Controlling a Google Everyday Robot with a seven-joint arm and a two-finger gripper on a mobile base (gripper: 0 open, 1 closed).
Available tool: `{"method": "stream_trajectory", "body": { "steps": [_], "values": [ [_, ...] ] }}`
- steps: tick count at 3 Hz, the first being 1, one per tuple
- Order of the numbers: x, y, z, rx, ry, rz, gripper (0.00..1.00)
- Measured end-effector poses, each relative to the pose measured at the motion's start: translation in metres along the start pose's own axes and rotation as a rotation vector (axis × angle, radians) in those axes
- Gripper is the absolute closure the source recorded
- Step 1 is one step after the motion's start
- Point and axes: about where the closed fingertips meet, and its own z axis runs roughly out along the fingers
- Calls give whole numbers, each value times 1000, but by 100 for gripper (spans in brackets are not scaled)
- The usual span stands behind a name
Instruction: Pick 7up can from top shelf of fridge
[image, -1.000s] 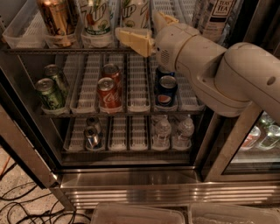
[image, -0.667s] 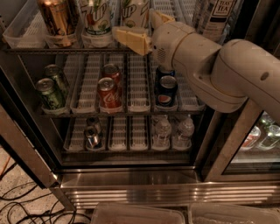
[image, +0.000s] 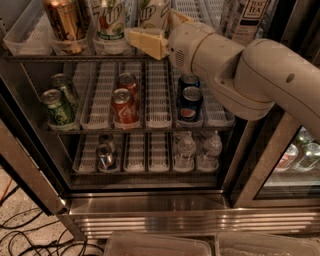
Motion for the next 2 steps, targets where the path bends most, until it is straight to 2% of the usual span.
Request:
{"method": "stream_trajectory", "body": {
  "steps": [1,2],
  "values": [
    [1,1,6,-12,1,5,42],
    [1,1,6,-12,1,5,66]
  ]
}}
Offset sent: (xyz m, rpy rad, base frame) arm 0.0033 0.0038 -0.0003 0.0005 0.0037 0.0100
